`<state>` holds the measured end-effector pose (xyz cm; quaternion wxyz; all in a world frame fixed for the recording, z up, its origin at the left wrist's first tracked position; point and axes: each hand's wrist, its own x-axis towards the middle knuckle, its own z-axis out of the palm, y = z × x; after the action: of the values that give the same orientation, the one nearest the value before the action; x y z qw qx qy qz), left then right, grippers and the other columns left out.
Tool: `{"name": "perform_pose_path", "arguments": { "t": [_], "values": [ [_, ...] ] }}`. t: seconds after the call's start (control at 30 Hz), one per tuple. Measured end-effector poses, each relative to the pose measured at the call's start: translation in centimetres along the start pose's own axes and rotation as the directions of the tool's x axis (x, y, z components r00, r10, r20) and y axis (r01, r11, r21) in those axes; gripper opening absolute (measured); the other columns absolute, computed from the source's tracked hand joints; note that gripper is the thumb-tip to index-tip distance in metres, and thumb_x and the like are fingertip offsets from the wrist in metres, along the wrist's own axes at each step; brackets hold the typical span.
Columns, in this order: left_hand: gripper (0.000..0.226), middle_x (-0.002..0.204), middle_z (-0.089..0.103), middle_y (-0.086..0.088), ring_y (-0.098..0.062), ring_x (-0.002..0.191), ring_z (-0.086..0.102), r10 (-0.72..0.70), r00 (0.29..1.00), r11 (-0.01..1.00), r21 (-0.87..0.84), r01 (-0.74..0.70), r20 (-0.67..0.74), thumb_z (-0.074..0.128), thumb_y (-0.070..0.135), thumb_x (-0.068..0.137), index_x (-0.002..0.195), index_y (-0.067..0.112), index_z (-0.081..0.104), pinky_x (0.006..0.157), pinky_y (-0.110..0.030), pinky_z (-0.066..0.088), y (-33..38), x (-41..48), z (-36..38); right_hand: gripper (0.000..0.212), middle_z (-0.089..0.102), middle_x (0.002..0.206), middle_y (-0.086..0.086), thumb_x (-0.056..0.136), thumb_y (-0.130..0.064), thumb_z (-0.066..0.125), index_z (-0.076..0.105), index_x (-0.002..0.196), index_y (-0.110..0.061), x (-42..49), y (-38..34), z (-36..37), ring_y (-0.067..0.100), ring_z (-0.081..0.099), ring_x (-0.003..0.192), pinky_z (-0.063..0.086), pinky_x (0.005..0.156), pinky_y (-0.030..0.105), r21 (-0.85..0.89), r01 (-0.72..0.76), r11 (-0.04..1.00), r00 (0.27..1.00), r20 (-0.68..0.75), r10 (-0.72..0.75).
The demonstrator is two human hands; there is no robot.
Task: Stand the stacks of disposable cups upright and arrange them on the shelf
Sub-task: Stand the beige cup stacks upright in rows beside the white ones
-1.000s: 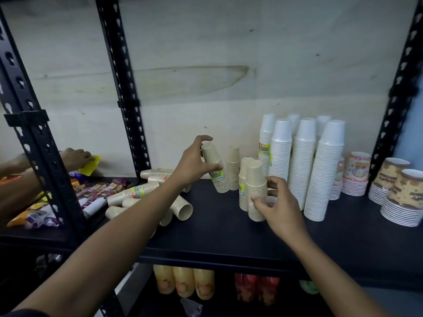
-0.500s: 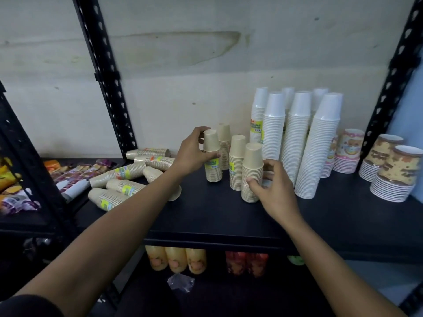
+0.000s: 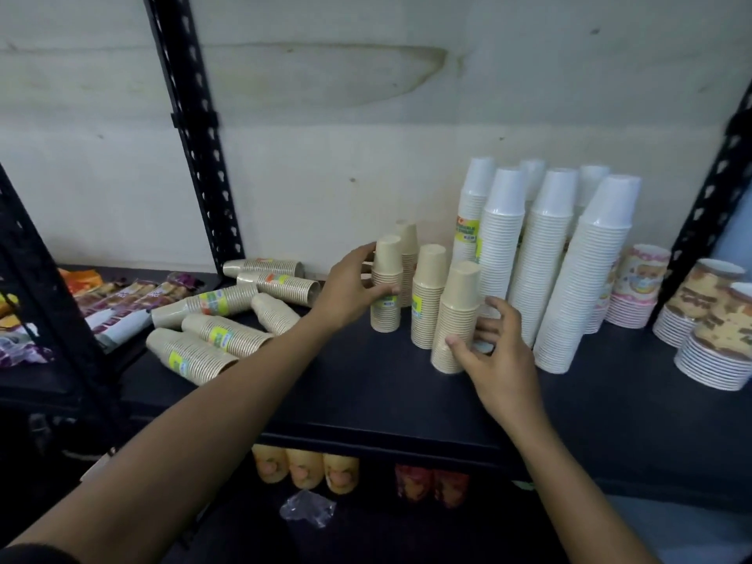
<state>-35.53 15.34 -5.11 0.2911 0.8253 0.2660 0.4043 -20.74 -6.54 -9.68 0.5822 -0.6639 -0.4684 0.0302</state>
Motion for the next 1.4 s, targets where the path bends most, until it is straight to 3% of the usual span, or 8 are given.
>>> {"name": "perform_pose_path", "arguments": {
  "t": [0.1,0.23,0.33,0.47,0.63,0.77,1.2,1.4],
  "values": [
    [0.087,0.124,0.062,0.004,-0.004,0.103,0.063,-0.042,0.999,0.999,-0.018,0.042,0.02,0.09,0.026,0.076,0.15,0.018,0.045,0.081,-0.008,0.052,0.1,-0.4,-0.5,0.089,0.059,0.123,0.0,0.08,-0.023,0.086,0.031,0.149,-0.028,-0.5,0.0,-0.3,-0.003,0.065,0.108,0.053,0.082,0.01,0.055,0.009,0.998,1.0,-0.028,-0.008],
    [0.09,0.127,0.063,0.002,-0.012,0.111,0.063,-0.126,0.992,0.992,-0.024,0.126,-0.011,0.086,0.044,0.077,0.152,0.018,0.043,0.088,-0.02,0.054,0.2,-0.7,-1.8,0.072,0.056,0.123,0.003,0.084,-0.026,0.083,0.041,0.143,-0.021,-1.8,-1.2,-0.5,0.012,0.061,0.114,0.06,0.089,0.041,0.036,0.106,0.994,0.972,-0.216,-0.096],
    [0.077,0.122,0.065,0.003,-0.009,0.108,0.063,-0.146,0.989,0.987,0.058,0.148,-0.035,0.081,0.051,0.081,0.145,0.019,0.052,0.078,-0.007,0.046,0.0,-1.2,-3.9,0.056,0.057,0.117,0.003,0.088,-0.022,0.078,0.049,0.135,-0.014,-2.3,-2.9,-0.2,0.016,0.059,0.11,0.059,0.085,0.046,-0.011,0.192,0.981,0.941,-0.283,-0.187],
    [0.06,0.115,0.068,0.004,-0.008,0.106,0.064,-0.178,0.982,0.969,0.16,0.186,-0.065,0.077,0.057,0.082,0.13,0.022,0.064,0.094,-0.026,0.053,-1.1,-2.0,-8.2,0.04,0.059,0.11,0.002,0.09,-0.014,0.073,0.055,0.125,-0.013,-2.0,-6.0,1.0,0.02,0.06,0.103,0.056,0.085,0.043,-0.012,0.309,0.951,0.917,-0.263,-0.301],
    [0.046,0.116,0.07,0.003,-0.007,0.105,0.063,-0.213,0.974,0.913,0.338,0.228,-0.083,0.073,0.05,0.088,0.12,0.018,0.069,0.09,-0.025,0.049,-3.0,-3.7,-14.6,0.023,0.059,0.102,-0.002,0.092,-0.017,0.069,0.061,0.114,-0.016,-0.3,-10.4,4.3,0.015,0.061,0.096,0.05,0.084,0.025,-0.011,0.435,0.9,0.897,-0.084,-0.435],
    [0.042,0.114,0.069,0.002,-0.01,0.102,0.062,-0.295,0.947,0.839,0.439,0.321,-0.128,0.073,0.045,0.09,0.12,0.016,0.069,0.084,-0.025,0.044,-5.3,-4.5,-18.6,0.023,0.059,0.107,-0.009,0.094,-0.025,0.068,0.061,0.115,-0.02,2.6,-11.4,9.3,0.009,0.059,0.105,0.049,0.092,0.028,-0.017,0.457,0.889,0.884,0.122,-0.452],
    [0.058,0.14,0.054,-0.007,-0.027,0.126,0.053,-0.579,0.815,0.553,0.747,0.369,0.026,0.07,0.041,0.09,0.142,0.019,0.056,0.094,-0.033,0.045,-9.9,-4.4,-22.2,0.055,0.049,0.14,0.013,0.099,-0.039,0.056,0.045,0.148,-0.016,12.9,-9.1,24.5,0.032,0.049,0.13,0.043,0.106,0.041,-0.424,0.367,0.828,0.734,0.679,0.023],
    [0.045,0.115,0.069,-0.002,-0.023,0.1,0.063,-0.597,0.801,0.459,0.797,0.393,-0.05,0.076,0.045,0.074,0.113,0.023,0.07,0.087,-0.039,0.056,-10.3,-4.0,-23.4,0.059,0.055,0.144,0.016,0.098,-0.043,0.058,0.047,0.147,-0.013,14.0,-8.9,26.8,0.034,0.055,0.128,0.047,0.104,0.038,-0.473,0.401,0.785,0.707,0.705,0.063]
  ]
}}
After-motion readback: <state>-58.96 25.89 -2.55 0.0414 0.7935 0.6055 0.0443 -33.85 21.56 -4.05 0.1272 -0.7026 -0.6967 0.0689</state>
